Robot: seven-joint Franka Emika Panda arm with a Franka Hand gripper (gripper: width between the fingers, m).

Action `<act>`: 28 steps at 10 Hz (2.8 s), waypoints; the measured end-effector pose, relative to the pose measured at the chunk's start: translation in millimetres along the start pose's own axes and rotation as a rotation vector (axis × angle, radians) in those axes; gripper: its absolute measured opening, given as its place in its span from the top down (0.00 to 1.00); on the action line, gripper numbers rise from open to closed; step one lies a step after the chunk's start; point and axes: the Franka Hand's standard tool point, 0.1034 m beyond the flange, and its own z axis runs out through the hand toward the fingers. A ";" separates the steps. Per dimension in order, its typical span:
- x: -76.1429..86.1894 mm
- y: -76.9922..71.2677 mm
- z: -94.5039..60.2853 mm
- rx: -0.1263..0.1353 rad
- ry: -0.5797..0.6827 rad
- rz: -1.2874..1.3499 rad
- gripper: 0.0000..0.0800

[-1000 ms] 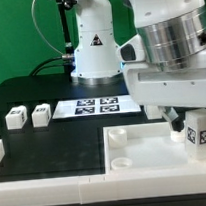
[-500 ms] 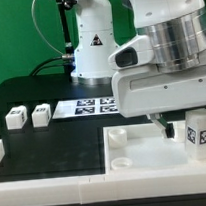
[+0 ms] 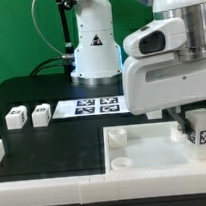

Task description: Assemble one leg

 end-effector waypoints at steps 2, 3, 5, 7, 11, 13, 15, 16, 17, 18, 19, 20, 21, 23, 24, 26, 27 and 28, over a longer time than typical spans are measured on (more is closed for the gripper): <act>-0.2 5.5 0.7 -0.004 -0.001 0.214 0.62; -0.1 6.5 0.7 -0.004 -0.001 0.329 0.63; 1.0 8.4 0.0 -0.009 0.003 0.684 0.63; -0.7 5.9 2.7 -0.018 -0.002 1.186 0.63; -3.2 3.8 5.0 0.018 -0.035 1.656 0.63; -3.6 4.3 6.5 0.020 -0.030 1.530 0.63; -7.9 4.7 10.8 0.018 -0.015 1.136 0.24; -8.4 0.4 9.1 0.013 -0.010 1.028 0.24; -8.5 0.8 9.7 0.011 -0.009 0.898 0.19; -8.6 2.5 10.5 0.010 -0.008 0.787 0.19; -9.1 1.8 9.8 0.001 -0.011 0.650 0.19; -7.7 -1.6 4.6 -0.053 -0.024 0.420 0.19; 0.1 2.4 0.9 -0.074 -0.002 0.070 0.19; 0.2 8.3 1.9 -0.073 0.002 0.026 0.19; -0.1 7.3 2.3 -0.072 0.003 0.063 0.34; -0.7 5.9 3.4 -0.066 0.008 0.264 0.59; -0.5 5.8 3.0 -0.065 0.009 0.382 0.59; 0.6 6.2 1.0 -0.074 0.001 0.553 0.64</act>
Offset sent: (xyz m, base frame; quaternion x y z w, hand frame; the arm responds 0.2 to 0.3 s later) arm 0.0181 -0.0082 0.0085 -0.0268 0.0276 0.3720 0.9274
